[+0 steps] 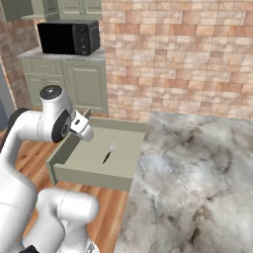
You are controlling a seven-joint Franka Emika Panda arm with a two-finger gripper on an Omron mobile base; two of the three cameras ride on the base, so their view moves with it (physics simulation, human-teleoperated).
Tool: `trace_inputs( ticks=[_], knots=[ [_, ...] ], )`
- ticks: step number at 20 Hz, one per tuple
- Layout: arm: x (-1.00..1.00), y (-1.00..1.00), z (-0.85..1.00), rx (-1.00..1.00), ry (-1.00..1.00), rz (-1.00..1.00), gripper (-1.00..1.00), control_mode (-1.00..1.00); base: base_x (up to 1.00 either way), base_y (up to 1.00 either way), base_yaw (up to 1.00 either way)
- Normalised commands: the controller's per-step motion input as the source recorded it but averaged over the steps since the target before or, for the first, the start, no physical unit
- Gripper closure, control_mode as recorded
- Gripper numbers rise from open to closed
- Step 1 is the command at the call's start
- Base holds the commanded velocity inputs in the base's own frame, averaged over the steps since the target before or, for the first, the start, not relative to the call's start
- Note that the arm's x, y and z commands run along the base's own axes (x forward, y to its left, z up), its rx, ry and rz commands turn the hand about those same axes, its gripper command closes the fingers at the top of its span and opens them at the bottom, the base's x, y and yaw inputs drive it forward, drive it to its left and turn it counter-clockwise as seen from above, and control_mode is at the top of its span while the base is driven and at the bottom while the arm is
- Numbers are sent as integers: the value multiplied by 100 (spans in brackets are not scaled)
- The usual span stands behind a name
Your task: Organize the utensils by type. Pick up the wooden spoons from the counter and place them in the open cabinet. Then pick up the metallic utensils from the counter and place them in the open drawer.
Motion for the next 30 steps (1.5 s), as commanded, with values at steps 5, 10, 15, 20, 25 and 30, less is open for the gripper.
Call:
trace_inputs(
  ticks=[5,10,15,20,25,30],
  knots=[
    [-31,-1,0,0,0,0,-100,-100,0,0,0],
    [-34,-5,0,0,0,0,-100,-100,0,0,0],
    [-18,-2,0,-2,1,0,-100,-100,0,0,0],
    [0,0,0,0,5,0,-100,-100,0,0,0],
    [0,0,0,0,1,0,-100,-100,0,0,0],
    [0,0,0,0,0,0,-100,-100,0,0,0]
  ],
)
